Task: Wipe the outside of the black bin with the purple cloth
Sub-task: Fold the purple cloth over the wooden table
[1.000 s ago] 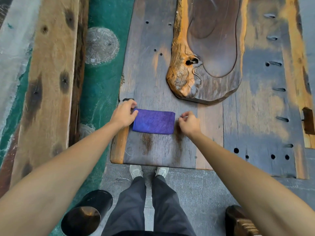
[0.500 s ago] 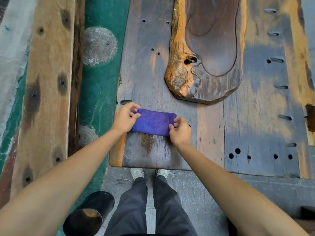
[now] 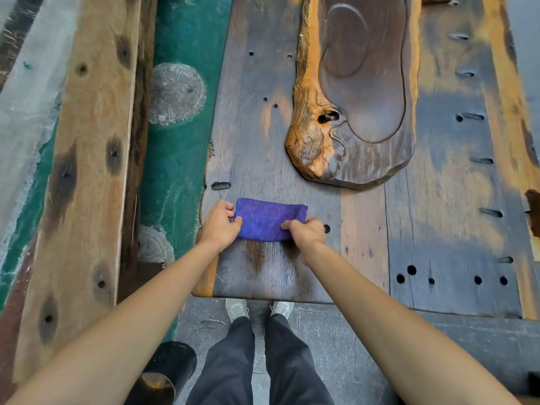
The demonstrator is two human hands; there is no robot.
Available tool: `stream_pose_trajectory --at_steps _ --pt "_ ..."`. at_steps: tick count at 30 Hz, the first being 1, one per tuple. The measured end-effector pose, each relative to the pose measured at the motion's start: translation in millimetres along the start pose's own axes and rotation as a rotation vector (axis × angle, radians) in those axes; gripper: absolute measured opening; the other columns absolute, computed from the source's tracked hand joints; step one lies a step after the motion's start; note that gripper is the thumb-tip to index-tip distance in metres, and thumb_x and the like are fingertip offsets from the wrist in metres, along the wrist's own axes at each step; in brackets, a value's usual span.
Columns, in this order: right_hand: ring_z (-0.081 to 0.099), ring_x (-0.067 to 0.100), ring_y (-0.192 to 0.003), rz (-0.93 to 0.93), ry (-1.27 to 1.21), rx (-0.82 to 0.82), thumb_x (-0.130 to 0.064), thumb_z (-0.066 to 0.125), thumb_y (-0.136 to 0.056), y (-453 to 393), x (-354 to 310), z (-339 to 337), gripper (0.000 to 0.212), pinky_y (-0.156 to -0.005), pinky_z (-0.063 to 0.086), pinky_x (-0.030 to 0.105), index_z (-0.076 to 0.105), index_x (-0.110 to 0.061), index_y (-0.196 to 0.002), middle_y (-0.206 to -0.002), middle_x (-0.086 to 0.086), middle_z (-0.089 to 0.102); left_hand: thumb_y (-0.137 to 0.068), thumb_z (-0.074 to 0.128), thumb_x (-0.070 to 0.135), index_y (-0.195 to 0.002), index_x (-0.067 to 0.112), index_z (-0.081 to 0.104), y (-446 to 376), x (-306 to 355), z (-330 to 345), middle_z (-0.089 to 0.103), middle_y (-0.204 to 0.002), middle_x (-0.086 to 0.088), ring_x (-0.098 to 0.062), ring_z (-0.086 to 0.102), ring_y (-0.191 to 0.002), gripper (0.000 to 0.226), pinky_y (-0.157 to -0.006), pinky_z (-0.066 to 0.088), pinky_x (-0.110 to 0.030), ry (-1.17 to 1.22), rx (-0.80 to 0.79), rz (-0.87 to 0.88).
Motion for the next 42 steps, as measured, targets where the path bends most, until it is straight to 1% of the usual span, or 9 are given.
stream_pose_trajectory --at_steps 4,9,13,17,21,24,30,34,42 --pt "0.067 0.019 -0.091 -0.341 0.046 0.03 -0.008 0.072 -0.078 31 -27 20 0.041 -0.084 0.053 0.032 0.052 -0.021 -0.111 -0.097 -0.001 0.067 -0.085 0.072 0.018 -0.107 0.019 0.055 5 -7 2 0.059 -0.095 0.007 -0.015 0.059 -0.091 0.028 -0.069 0.043 -0.019 0.103 -0.026 -0.055" --pt "0.059 0.026 -0.107 -0.654 0.397 -0.107 -0.005 0.071 -0.082 54 -37 73 0.06 -0.097 0.049 0.036 0.049 -0.01 -0.137 -0.128 0.01 0.047 -0.091 0.065 0.015 -0.108 0.016 0.062 6 -19 6 0.067 -0.104 -0.007 -0.032 0.068 -0.101 0.018 -0.094 0.055 -0.046 0.312 -0.06 -0.173" --pt "0.054 0.031 -0.121 -0.707 0.697 -0.201 -0.015 0.069 -0.089 56 -25 97 0.068 -0.105 0.045 0.04 0.039 -0.012 -0.149 -0.137 0.012 0.044 -0.1 0.047 0.016 -0.087 0.022 0.061 10 -19 2 0.065 -0.084 -0.005 -0.027 0.065 -0.075 0.02 -0.081 0.057 -0.043 0.488 -0.058 -0.227" --pt "0.069 0.02 -0.089 -0.688 0.412 -0.152 -0.023 0.068 -0.092 53 -36 79 0.046 -0.096 0.053 0.038 0.059 -0.01 -0.135 -0.117 0.009 0.066 -0.098 0.052 0.019 -0.089 0.021 0.062 15 -15 2 0.068 -0.088 -0.009 -0.027 0.066 -0.081 0.013 -0.085 0.057 -0.045 0.51 -0.071 -0.225" --pt "0.061 0.028 -0.115 -0.5 0.362 0.058 -0.022 0.07 -0.091 26 -34 47 0.048 -0.103 0.047 0.041 0.053 -0.009 -0.134 -0.127 0.012 0.06 -0.091 0.063 0.038 -0.096 0.023 0.064 20 -14 2 0.072 -0.106 -0.009 -0.026 0.07 -0.095 0.016 -0.093 0.056 -0.047 0.477 -0.093 -0.217" --pt "0.065 0.027 -0.115 -0.224 0.259 -0.15 -0.023 0.081 -0.085 12 -15 55 0.057 -0.104 0.049 0.042 0.053 -0.005 -0.132 -0.125 0.011 0.068 -0.078 0.069 0.047 -0.114 0.013 0.063 24 -13 5 0.072 -0.113 -0.009 -0.027 0.07 -0.104 0.05 -0.098 0.054 -0.048 0.505 -0.129 -0.24" --pt "0.069 0.025 -0.085 -0.014 -0.02 -0.43 -0.006 0.082 -0.076 38 5 71 0.041 -0.068 0.054 0.03 0.068 0.002 -0.114 -0.109 0.021 0.076 -0.09 0.071 0.015 -0.128 0.003 0.061 39 -21 5 0.069 -0.121 -0.015 -0.027 0.067 -0.11 0.042 -0.099 0.054 -0.042 0.43 -0.149 -0.222" --pt "0.069 0.019 -0.081 -0.077 -0.046 -0.394 -0.006 0.077 -0.079 59 18 76 0.035 -0.065 0.053 0.023 0.07 -0.001 -0.113 -0.096 0.01 0.074 -0.094 0.063 0.002 -0.131 -0.002 0.056 66 -30 0 0.066 -0.124 -0.021 -0.019 0.066 -0.089 0.038 -0.063 0.056 -0.02 0.527 -0.25 -0.273" --pt "0.067 0.025 -0.105 -0.317 0.091 -0.389 -0.007 0.074 -0.086 117 39 88 0.036 -0.099 0.053 0.04 0.056 -0.008 -0.117 -0.113 0.012 0.07 -0.092 0.064 0.001 -0.123 0.001 0.06 125 -62 -28 0.067 -0.111 -0.014 -0.018 0.064 -0.092 0.031 -0.072 0.054 -0.023 0.558 -0.13 -0.173"
Point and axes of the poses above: each hand's wrist, its own y-axis away from the middle knuckle, its own z-axis out of the palm, x = y × z, the point moved 6 cm from there along -y, towards the middle knuckle
